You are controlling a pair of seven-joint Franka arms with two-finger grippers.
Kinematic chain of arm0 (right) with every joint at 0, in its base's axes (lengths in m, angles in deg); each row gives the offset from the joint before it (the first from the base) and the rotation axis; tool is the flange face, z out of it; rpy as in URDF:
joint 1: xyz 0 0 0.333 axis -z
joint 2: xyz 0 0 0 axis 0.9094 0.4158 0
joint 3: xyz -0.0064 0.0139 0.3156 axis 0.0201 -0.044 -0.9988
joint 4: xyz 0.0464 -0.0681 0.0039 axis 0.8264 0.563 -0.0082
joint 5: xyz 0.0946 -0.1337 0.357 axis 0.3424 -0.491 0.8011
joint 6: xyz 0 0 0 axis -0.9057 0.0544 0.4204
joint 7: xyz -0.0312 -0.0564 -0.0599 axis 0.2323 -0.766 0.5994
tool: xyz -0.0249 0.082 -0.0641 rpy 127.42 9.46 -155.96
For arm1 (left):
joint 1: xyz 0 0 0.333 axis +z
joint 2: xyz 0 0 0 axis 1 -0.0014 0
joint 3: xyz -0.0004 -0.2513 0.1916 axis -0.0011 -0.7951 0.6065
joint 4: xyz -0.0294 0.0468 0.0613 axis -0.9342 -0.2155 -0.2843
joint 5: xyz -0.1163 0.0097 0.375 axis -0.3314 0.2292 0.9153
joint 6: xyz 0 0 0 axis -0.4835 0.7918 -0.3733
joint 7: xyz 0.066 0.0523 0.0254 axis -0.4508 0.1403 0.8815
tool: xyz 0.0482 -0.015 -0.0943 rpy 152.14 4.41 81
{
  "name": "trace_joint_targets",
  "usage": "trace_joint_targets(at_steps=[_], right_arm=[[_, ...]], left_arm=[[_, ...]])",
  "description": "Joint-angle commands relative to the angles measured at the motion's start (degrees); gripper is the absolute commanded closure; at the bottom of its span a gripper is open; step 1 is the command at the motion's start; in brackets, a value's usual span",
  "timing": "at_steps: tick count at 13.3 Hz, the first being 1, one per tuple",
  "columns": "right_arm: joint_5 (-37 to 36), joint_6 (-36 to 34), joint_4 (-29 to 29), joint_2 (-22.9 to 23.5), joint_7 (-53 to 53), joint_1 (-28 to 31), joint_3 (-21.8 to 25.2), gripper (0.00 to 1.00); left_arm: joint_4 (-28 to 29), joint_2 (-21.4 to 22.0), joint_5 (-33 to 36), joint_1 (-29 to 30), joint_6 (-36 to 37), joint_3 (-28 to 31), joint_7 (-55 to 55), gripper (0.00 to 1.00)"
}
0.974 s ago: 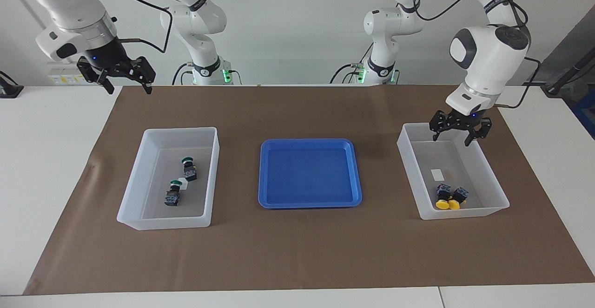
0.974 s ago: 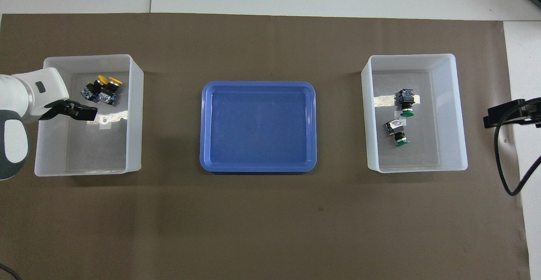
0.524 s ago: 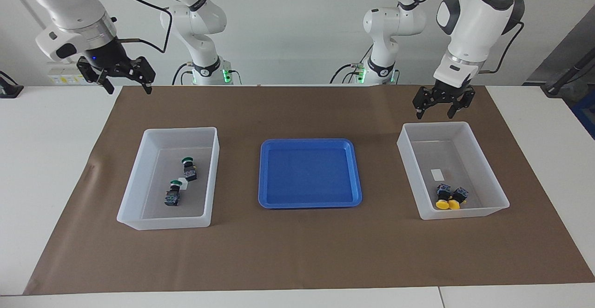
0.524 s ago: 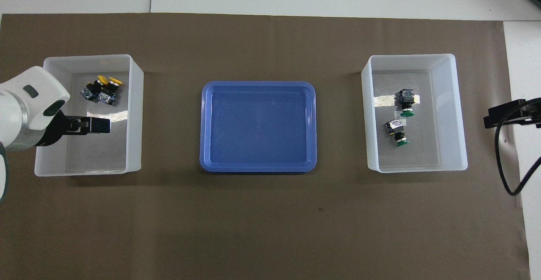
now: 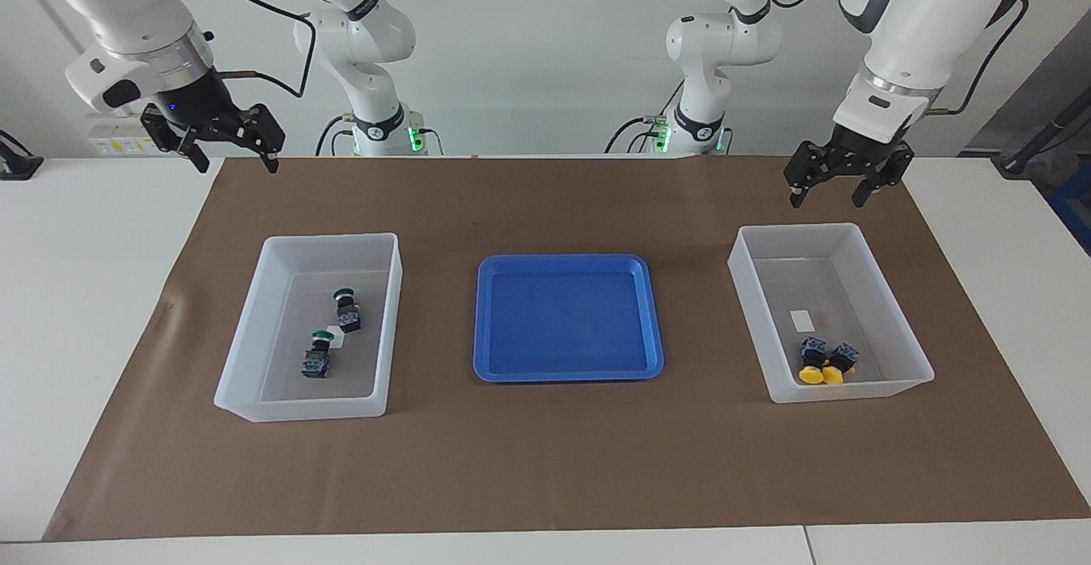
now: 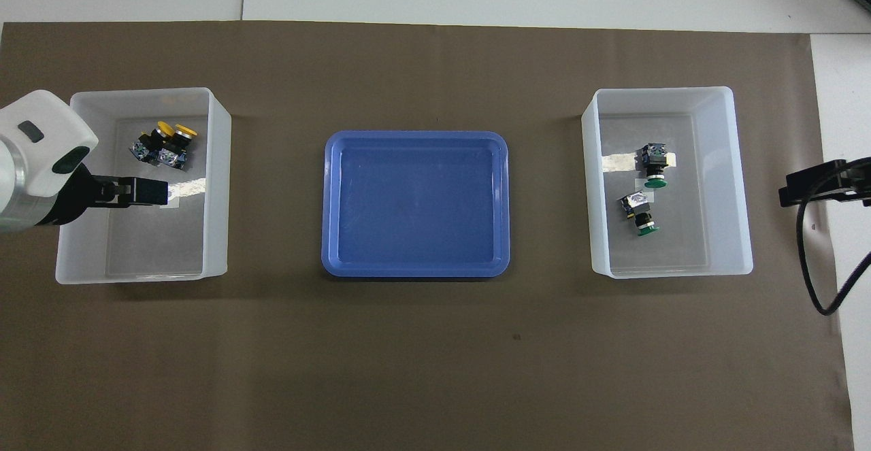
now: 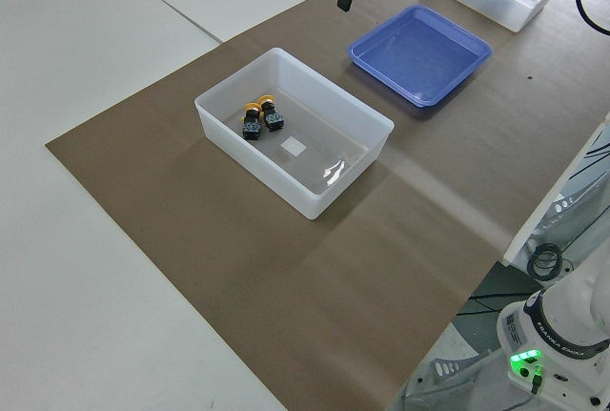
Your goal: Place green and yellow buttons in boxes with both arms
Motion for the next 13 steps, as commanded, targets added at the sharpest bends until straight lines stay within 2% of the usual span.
trace_joint_targets(at_steps=[1,5,13], right_arm=[[0.51,0.15,1.85,-1.58,1.35,0.59,-0.18,0.0],[0.51,0.15,1.86,-1.58,1.35,0.59,-0.18,0.0],[0.51,0.15,1.94,-1.67,1.35,0.68,-0.18,0.0]], left_arm=[[-6.44,-3.04,-0.35,0.19,7.25,0.28,-1.19,0.0],[-0.03,3.29,-0.79,0.54,9.64,0.46,1.0,0.0],[-2.14,1.88,-1.58,3.09,10.08,0.72,4.09,0.0]])
